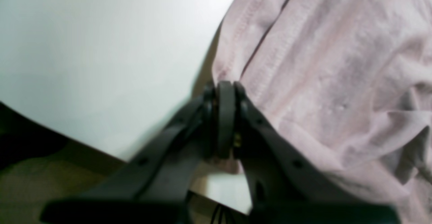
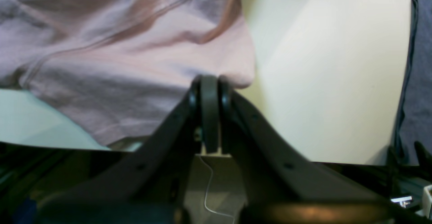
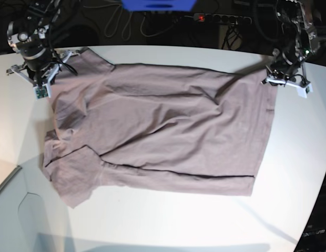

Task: Layout the t-shirt on the table in an organized manner, then fold the t-shirt properly
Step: 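Pull the shirt corners apart with both grippers to spread it, then lift the shirt with both grippers and swing it up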

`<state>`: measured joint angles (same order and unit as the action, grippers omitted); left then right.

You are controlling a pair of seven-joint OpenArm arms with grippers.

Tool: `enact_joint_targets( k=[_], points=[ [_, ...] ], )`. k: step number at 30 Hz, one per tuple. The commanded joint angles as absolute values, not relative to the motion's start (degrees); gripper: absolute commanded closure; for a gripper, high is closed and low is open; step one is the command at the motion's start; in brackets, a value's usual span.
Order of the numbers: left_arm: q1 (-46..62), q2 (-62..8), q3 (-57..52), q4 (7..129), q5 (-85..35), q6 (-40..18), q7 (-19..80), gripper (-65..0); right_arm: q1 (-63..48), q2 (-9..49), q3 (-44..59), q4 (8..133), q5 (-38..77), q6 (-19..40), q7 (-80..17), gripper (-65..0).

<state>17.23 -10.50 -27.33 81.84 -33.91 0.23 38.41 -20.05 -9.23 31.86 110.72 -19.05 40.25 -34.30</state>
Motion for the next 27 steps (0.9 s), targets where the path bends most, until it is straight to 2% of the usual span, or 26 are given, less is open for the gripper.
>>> enact_joint_targets(
  k=[1, 21, 27],
  points=[
    [17.0, -11.2, -27.6, 82.9, -34.3, 0.0, 37.9, -0.4, -20.1, -9.0, 32.0, 111.6, -18.6, 40.0, -33.3, 0.0],
    [14.6, -10.9, -27.6, 83.0, -34.3, 0.0, 37.9, -0.4, -16.6, -9.0, 32.1, 112.0, -18.8, 40.0, -33.3, 0.0],
    [10.0, -10.7, -27.2, 83.0, -34.3, 0.0, 37.9, -0.4, -8.2, -9.0, 31.9, 111.4, -18.9, 40.0, -33.9, 0.0]
  ],
)
